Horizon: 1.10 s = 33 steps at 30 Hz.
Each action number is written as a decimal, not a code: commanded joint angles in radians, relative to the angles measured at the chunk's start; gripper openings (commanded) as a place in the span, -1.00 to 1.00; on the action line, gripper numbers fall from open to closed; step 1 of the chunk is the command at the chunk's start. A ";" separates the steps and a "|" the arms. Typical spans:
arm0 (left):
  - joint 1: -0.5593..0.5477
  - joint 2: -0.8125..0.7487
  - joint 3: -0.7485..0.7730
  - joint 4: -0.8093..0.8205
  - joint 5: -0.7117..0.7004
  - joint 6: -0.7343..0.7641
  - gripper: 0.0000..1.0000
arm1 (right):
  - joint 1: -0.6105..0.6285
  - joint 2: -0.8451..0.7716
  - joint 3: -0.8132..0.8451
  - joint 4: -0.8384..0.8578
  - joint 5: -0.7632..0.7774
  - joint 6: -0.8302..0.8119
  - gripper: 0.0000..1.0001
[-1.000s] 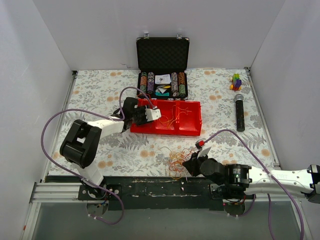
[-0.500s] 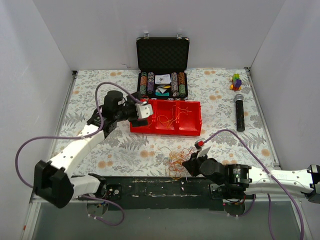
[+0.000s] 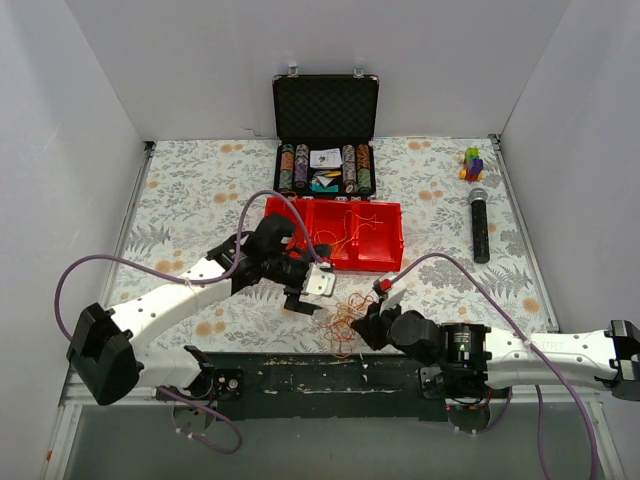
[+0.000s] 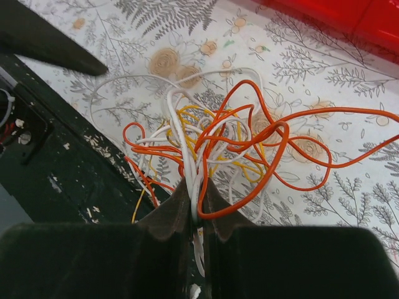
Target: Untangle the cables
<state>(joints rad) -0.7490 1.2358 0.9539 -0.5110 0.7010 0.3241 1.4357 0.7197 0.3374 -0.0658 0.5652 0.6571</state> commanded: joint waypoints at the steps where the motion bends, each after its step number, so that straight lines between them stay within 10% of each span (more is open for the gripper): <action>1: -0.050 0.022 -0.015 -0.044 0.034 0.033 0.79 | 0.005 0.020 0.063 0.104 0.002 -0.043 -0.97; 17: -0.119 0.085 -0.024 0.054 0.054 -0.072 0.06 | 0.005 0.109 0.089 0.162 -0.025 -0.077 -0.97; 25: -0.128 0.085 -0.015 0.066 0.026 -0.077 -1.00 | 0.005 0.118 0.086 0.169 -0.024 -0.074 -0.97; 33: -0.121 0.030 0.051 0.115 -0.207 -0.125 -1.00 | 0.005 0.054 -0.003 0.115 -0.004 0.007 -0.97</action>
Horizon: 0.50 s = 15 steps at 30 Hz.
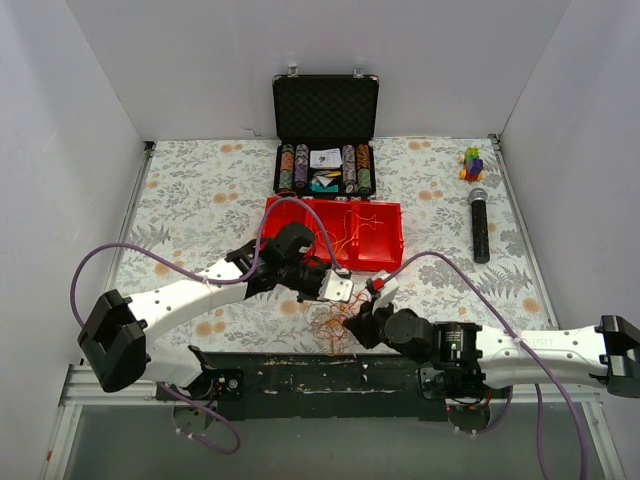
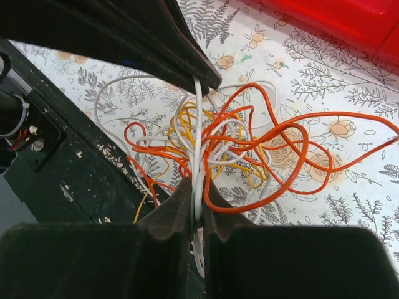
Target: Untangle the cables
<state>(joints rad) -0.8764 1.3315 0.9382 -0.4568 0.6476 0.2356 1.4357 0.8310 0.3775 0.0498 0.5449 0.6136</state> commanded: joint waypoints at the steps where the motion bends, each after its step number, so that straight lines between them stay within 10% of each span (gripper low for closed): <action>1: 0.008 -0.078 0.083 0.069 -0.190 -0.048 -1.00 | 0.005 -0.084 -0.064 -0.005 0.016 0.063 -0.97; 8: 0.030 -0.156 0.226 0.069 -0.310 -0.071 -1.00 | 0.005 -0.236 -0.158 -0.103 0.021 0.130 -0.74; 15: 0.028 -0.186 0.370 -0.003 -0.287 -0.137 -1.00 | 0.005 -0.256 -0.151 -0.194 0.029 0.170 0.43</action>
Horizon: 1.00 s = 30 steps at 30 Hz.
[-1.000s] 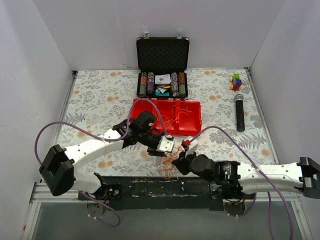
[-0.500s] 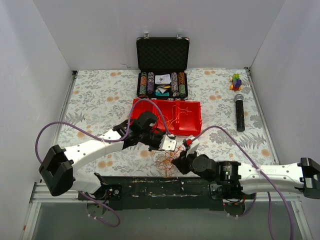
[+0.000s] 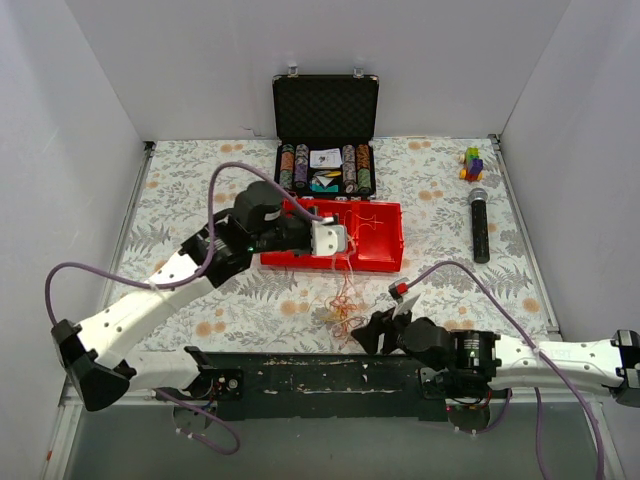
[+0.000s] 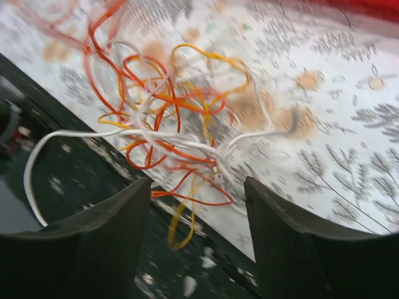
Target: Untangle the cables
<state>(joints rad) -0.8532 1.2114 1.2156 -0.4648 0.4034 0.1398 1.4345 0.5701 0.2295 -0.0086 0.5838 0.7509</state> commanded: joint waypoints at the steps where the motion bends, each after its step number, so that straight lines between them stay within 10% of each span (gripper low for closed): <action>1: 0.005 -0.072 0.099 -0.006 -0.035 -0.045 -1.00 | 0.006 0.007 0.008 -0.146 -0.010 0.033 0.48; 19: 0.005 -0.098 0.318 0.023 -0.065 -0.106 -1.00 | 0.006 0.020 0.229 -0.251 0.080 -0.108 0.51; 30: 0.003 -0.063 0.487 -0.021 0.025 -0.235 -1.00 | 0.004 0.184 0.364 0.040 0.074 -0.349 0.51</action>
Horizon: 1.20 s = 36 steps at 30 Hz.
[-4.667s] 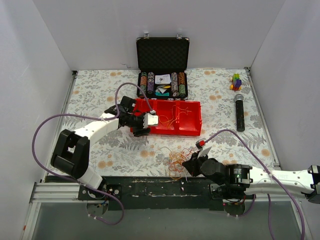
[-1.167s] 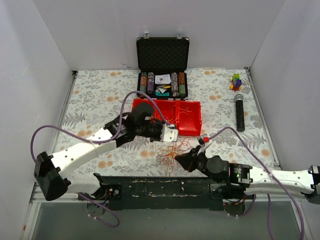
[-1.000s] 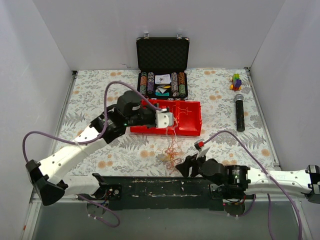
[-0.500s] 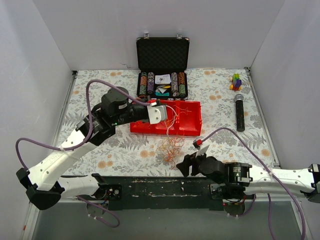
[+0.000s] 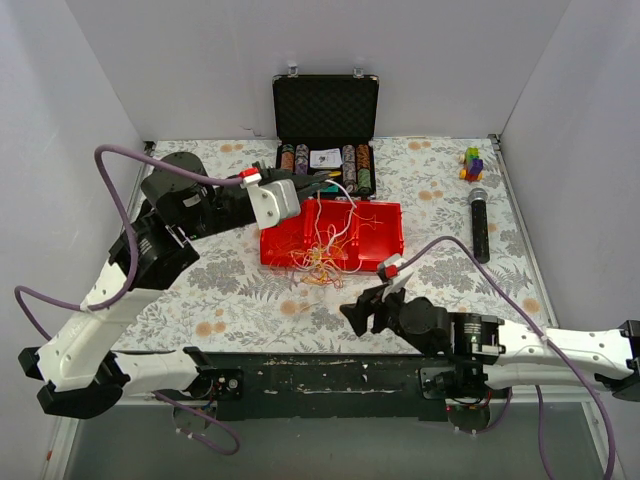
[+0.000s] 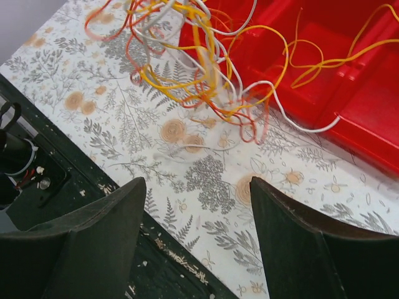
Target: Untangle the cables
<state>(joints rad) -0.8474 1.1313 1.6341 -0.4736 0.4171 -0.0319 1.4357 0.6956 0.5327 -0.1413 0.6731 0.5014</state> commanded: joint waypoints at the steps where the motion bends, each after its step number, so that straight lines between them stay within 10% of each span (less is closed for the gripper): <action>1: -0.002 0.024 0.078 -0.013 0.009 -0.069 -1.00 | 0.005 0.077 0.070 0.201 -0.036 -0.104 0.51; 14: -0.022 0.045 0.096 -0.037 0.020 -0.086 -1.00 | 0.005 0.234 0.127 0.374 -0.034 -0.165 0.46; 23: -0.030 0.065 0.170 -0.046 0.031 -0.151 -1.00 | 0.002 0.304 0.147 0.319 0.089 -0.149 -0.12; 36: -0.030 0.081 0.219 -0.077 0.111 -0.217 -1.00 | -0.050 0.340 0.197 0.390 0.080 -0.196 0.18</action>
<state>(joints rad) -0.8730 1.2083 1.8160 -0.5385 0.4938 -0.2184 1.4002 1.0084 0.6617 0.1692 0.7559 0.3309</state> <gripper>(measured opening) 0.021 0.559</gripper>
